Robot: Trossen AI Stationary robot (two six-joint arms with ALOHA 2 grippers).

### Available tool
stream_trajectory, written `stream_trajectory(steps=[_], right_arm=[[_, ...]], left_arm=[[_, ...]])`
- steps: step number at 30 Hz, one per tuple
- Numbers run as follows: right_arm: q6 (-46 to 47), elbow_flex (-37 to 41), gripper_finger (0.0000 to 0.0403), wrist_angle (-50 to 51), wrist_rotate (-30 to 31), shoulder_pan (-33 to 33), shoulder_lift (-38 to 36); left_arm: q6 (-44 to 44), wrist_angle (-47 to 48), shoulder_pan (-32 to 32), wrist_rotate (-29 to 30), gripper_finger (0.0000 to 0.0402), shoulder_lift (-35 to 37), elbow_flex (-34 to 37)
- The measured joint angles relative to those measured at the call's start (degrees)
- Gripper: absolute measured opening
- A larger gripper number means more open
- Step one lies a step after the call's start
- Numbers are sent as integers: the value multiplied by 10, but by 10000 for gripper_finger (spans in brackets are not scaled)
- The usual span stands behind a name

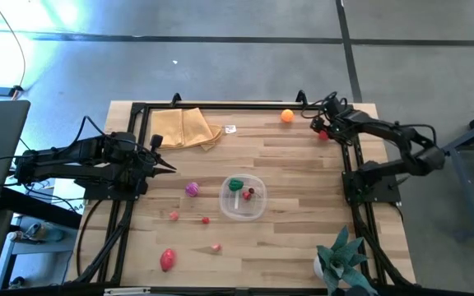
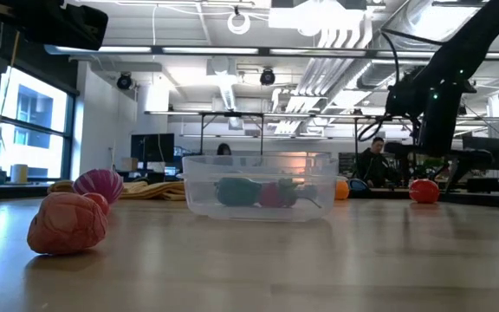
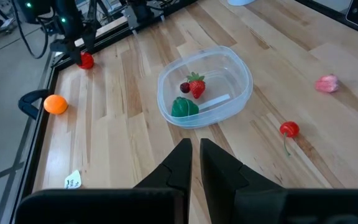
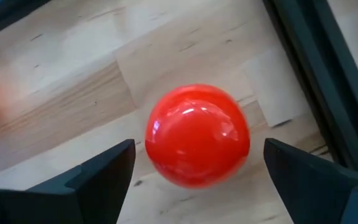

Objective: Pick and placing Produce into tupperware
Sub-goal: Put the red tomato into the transparent bin

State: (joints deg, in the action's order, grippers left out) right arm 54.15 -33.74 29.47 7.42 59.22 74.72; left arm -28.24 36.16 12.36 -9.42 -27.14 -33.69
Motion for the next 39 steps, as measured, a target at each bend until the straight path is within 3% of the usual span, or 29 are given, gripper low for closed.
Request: stream_trajectory(steps=[39], right_arm=[[9, 0, 346, -12, 45, -23, 22]], left_arm=[[0, 0, 0, 0, 24, 0, 0]])
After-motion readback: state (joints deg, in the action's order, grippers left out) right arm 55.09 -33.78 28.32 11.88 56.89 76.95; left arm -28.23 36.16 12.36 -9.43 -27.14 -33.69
